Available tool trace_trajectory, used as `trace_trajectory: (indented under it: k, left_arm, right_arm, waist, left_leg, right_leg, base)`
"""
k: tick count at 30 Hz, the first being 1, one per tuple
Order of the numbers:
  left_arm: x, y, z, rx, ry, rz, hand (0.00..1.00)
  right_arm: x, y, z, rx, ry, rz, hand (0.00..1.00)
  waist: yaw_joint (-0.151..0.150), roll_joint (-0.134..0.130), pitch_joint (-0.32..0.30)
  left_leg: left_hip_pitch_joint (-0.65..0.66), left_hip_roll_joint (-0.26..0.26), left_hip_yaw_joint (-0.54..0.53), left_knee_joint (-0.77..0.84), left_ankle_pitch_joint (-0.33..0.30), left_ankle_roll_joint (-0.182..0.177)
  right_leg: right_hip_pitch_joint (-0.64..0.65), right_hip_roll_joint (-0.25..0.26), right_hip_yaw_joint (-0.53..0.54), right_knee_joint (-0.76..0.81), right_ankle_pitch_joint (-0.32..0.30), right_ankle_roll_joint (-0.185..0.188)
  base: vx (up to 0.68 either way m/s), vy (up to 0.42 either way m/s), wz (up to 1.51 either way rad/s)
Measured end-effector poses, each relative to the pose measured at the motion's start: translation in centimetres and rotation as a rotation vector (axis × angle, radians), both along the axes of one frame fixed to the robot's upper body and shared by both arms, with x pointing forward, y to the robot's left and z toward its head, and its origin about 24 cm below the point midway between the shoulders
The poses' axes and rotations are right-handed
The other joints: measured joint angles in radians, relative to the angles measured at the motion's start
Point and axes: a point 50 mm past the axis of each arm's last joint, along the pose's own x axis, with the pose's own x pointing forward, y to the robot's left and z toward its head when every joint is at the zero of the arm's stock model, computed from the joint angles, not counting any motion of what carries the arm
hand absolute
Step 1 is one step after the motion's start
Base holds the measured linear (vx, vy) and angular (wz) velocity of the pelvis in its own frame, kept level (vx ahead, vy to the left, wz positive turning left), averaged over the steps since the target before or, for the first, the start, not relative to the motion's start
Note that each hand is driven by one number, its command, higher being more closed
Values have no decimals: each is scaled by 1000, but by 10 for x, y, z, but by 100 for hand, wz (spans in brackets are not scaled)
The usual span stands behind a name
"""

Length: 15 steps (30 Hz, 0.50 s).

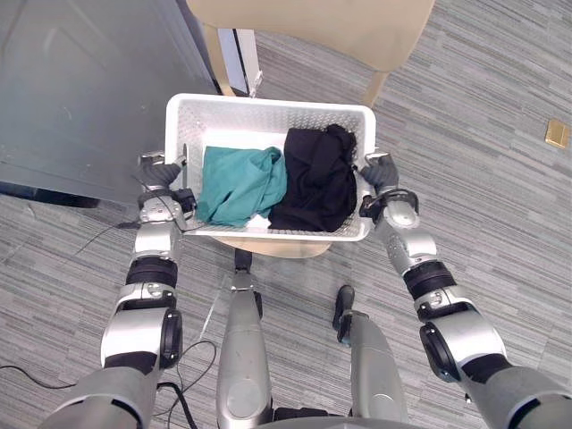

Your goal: Pick up the laundry basket with both hands and put the clothes into the washing machine.

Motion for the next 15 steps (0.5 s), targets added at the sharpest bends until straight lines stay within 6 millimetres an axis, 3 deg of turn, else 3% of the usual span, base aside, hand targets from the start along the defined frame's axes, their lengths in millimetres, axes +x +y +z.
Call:
trace_trajectory:
  k: [9, 15]
  left_arm:
    - [-6, 22, 12, 1, -40, 62, 0]
    - [-10, 32, 27, 51, -75, 85, 0]
  right_arm:
    - [-10, 21, -24, -26, 65, 122, 0]
    - [-12, 13, -31, -28, 84, 98, 0]
  waist:
    - [16, 0, 0]
    - [20, 0, 0]
  left_leg:
    - [27, 1, -2, -1, -1, -1]
    - [37, 1, -2, 0, 0, 0]
  right_leg:
    - [32, 0, -4, 0, -4, -6]
    - [51, -2, -11, -1, -4, -6]
  base:
    - [0, -2, 1]
    - [2, -5, 5]
